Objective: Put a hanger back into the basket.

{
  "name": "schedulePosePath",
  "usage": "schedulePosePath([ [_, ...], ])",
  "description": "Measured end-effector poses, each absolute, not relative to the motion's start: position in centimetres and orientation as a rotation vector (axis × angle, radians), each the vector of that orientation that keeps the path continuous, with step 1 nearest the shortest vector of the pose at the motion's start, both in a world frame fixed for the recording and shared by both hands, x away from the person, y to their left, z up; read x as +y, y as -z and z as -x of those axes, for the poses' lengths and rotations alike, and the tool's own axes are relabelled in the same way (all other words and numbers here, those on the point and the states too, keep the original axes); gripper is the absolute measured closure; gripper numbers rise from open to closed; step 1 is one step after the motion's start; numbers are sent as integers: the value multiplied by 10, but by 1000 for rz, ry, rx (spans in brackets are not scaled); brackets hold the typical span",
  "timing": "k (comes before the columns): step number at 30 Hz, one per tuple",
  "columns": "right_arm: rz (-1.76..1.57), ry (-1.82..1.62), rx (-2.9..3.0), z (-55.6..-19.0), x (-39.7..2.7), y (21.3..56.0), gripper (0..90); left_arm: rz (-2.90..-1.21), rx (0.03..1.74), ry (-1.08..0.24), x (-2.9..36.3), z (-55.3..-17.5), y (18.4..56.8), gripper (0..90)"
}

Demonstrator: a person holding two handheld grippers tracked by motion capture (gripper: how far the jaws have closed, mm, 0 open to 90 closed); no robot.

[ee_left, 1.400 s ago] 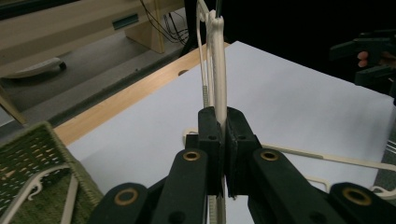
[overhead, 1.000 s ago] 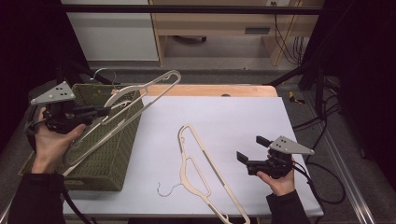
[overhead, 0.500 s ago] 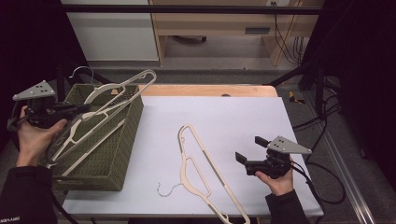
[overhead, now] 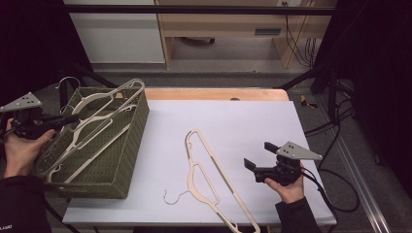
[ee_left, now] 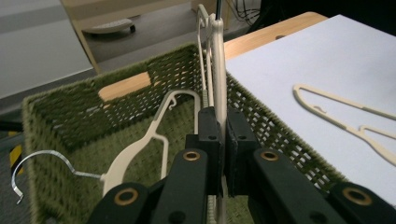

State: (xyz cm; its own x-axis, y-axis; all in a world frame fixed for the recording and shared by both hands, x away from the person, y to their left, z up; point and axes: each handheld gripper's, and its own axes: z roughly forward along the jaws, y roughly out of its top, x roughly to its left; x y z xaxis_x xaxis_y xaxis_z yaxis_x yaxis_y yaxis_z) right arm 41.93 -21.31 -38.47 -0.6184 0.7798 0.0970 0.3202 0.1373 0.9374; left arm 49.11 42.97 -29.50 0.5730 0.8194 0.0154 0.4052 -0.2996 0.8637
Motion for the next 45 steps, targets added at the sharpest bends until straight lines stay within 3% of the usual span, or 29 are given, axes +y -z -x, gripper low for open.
schedulePosePath([
  [11, -1054, -1480, 2011, -420, -212, 386, 70, -1947, 1065, -509, 434, -497, 313, 864],
  [21, -1052, -1483, 2011, -420, -212, 386, 70, -1963, 1159, -411, 429, -507, 354, 863],
  [28, -1051, -1487, 2013, -419, -211, 386, 71, -1898, 1276, -449, 436, -506, 368, 841],
  [37, -1054, -1484, 2013, -419, -211, 386, 71, -1935, 1487, -593, 442, -512, 377, 751],
  [45, -1053, -1483, 2016, -419, -211, 386, 70, -1940, 1626, -560, 447, -513, 386, 635],
])
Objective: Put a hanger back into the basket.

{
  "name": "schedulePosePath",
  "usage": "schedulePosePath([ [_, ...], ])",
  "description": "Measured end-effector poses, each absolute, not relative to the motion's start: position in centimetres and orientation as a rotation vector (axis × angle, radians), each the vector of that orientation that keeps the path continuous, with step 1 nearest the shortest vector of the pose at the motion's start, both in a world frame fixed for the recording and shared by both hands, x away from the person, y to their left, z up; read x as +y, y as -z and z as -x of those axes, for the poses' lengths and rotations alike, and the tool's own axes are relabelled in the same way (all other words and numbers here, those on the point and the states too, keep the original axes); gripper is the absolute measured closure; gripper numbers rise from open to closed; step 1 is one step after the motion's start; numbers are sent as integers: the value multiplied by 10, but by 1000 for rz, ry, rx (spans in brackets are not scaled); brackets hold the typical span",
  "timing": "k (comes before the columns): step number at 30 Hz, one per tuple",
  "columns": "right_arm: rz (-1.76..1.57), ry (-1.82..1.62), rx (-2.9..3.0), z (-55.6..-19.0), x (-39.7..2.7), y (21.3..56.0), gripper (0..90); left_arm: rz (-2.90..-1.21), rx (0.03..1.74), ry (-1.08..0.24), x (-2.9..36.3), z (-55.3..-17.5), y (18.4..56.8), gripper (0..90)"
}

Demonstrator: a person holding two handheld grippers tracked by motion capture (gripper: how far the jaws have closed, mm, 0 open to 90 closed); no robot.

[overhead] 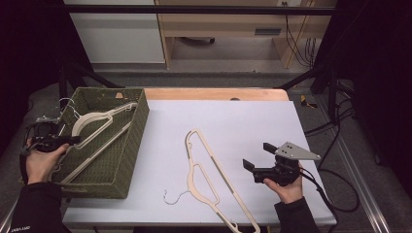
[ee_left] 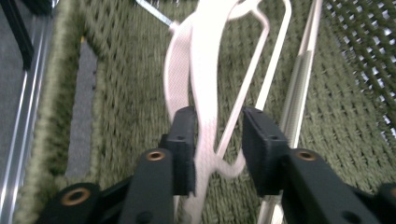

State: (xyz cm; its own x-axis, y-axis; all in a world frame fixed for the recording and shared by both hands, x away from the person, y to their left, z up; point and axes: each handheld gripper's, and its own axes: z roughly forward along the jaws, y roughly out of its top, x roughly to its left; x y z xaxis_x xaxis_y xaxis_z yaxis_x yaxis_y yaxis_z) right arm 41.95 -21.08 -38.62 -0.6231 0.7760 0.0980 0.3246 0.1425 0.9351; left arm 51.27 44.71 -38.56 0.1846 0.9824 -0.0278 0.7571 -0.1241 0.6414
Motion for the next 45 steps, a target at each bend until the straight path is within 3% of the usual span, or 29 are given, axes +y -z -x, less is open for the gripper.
schedulePosePath([
  [10, -1053, -1494, 2009, -419, -211, 385, 69, -1917, 1662, -591, 449, -497, 375, 586],
  [17, -1048, -1493, 2007, -418, -212, 384, 68, -1849, 1492, -658, 431, -474, 347, 558],
  [30, -1021, -1520, 1998, -415, -215, 382, 68, -1705, 1138, -695, 366, -437, 317, 352],
  [37, -1023, -1520, 2008, -414, -213, 383, 68, -1701, 992, -632, 317, -427, 328, 203],
  [45, -1017, -1515, 2016, -414, -212, 384, 63, -1771, 885, -559, 264, -421, 352, 151],
])
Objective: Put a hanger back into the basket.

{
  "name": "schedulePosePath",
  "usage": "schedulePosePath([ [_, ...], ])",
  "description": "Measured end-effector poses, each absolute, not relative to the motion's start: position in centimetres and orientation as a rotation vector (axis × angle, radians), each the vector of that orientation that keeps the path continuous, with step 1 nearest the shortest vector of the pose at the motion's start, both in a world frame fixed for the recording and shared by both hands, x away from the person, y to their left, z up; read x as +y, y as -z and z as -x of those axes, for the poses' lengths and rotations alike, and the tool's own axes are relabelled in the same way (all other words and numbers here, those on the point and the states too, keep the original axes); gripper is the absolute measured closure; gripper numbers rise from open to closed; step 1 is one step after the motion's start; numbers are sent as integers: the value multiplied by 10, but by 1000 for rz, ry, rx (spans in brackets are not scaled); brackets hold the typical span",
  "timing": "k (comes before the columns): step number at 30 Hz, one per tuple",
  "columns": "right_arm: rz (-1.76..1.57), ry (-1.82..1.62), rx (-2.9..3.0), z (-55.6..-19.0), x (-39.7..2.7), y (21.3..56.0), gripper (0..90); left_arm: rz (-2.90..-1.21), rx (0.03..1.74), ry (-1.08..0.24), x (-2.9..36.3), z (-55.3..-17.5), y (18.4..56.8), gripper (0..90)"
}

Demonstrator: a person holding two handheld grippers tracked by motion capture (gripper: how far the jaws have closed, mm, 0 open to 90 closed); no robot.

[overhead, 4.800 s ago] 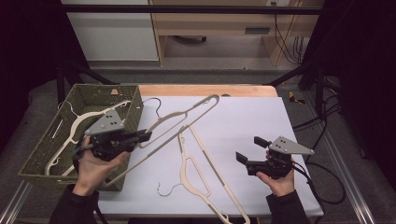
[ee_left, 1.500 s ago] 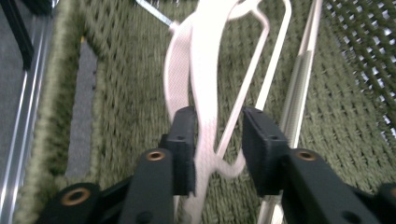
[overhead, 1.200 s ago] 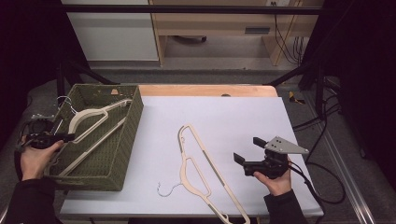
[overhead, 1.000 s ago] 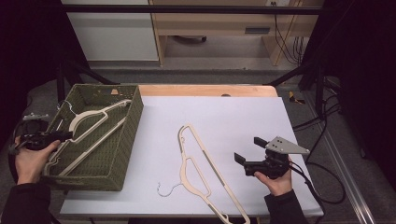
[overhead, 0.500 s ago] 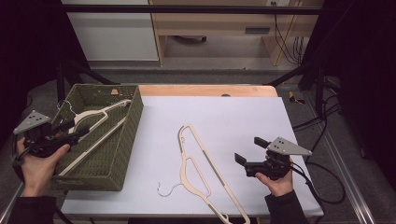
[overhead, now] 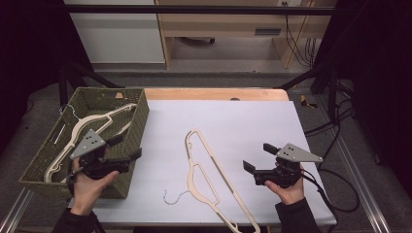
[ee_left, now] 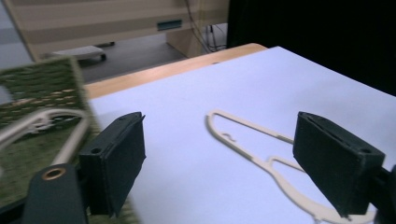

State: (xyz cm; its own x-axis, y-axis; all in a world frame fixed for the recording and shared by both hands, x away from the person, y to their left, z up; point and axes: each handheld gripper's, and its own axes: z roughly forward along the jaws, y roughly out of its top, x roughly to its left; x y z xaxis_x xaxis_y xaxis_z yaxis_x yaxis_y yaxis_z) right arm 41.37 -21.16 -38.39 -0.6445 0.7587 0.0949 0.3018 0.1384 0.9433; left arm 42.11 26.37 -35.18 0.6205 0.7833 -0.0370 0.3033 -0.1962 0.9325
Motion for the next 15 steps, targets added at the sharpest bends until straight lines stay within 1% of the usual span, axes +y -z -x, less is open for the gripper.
schedulePosePath([
  [8, -1013, -1521, 2020, -412, -211, 384, 64, -1831, 815, -477, 232, -409, 370, 140],
  [12, -1008, -1520, 2030, -412, -209, 385, 66, -1903, 776, -437, 212, -405, 382, 151],
  [15, -1008, -1518, 2032, -412, -208, 386, 66, -1951, 758, -431, 201, -404, 391, 157],
])
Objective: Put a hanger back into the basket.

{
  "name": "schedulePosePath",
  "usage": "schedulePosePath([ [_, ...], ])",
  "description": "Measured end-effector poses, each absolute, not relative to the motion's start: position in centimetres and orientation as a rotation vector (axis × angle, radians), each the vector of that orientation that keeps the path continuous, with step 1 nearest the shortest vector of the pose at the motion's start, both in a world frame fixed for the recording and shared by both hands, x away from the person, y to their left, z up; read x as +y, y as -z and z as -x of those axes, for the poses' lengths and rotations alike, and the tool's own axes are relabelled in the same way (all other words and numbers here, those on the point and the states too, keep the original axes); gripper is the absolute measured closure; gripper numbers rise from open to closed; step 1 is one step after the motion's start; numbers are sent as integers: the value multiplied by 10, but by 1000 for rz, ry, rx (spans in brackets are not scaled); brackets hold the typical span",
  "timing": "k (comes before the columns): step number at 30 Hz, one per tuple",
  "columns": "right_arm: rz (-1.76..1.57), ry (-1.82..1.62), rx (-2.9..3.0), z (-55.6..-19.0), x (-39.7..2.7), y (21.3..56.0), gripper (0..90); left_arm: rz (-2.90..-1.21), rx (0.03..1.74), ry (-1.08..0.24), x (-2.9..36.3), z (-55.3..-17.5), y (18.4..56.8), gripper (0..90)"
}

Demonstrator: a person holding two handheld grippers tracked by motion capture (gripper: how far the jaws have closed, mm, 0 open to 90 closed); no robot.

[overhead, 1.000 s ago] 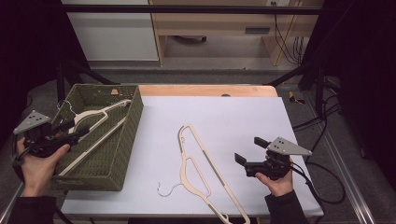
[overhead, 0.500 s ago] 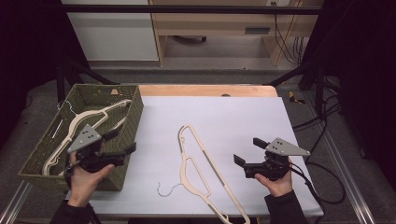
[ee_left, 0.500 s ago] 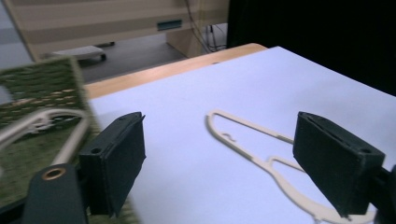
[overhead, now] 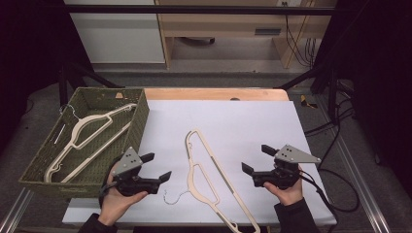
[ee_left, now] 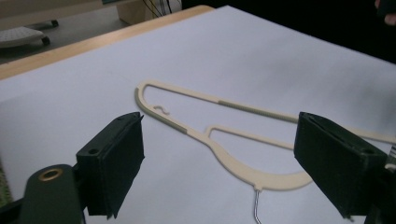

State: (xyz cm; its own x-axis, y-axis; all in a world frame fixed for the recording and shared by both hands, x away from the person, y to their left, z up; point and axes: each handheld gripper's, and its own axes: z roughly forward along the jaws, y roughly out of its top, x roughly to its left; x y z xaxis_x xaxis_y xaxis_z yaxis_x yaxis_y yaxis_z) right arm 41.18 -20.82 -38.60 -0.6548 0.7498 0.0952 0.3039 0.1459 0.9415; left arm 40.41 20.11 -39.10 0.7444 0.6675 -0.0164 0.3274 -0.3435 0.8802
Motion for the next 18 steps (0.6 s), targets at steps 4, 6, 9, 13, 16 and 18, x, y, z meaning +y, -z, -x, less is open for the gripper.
schedulePosePath([
  [4, -1007, -1519, 2038, -410, -207, 387, 67, -2007, 747, -390, 188, -405, 405, 160],
  [6, -1000, -1520, 2043, -410, -207, 387, 67, -2034, 749, -374, 182, -406, 412, 159],
  [9, -990, -1519, 2053, -410, -207, 387, 67, -2076, 746, -352, 175, -407, 421, 156],
  [13, -997, -1528, 2053, -409, -205, 388, 67, -2122, 749, -312, 171, -411, 429, 183],
  [16, -996, -1527, 2057, -410, -204, 389, 68, -2154, 759, -278, 170, -414, 437, 242],
  [18, -993, -1523, 2066, -410, -203, 390, 68, -2178, 767, -258, 168, -416, 442, 274],
])
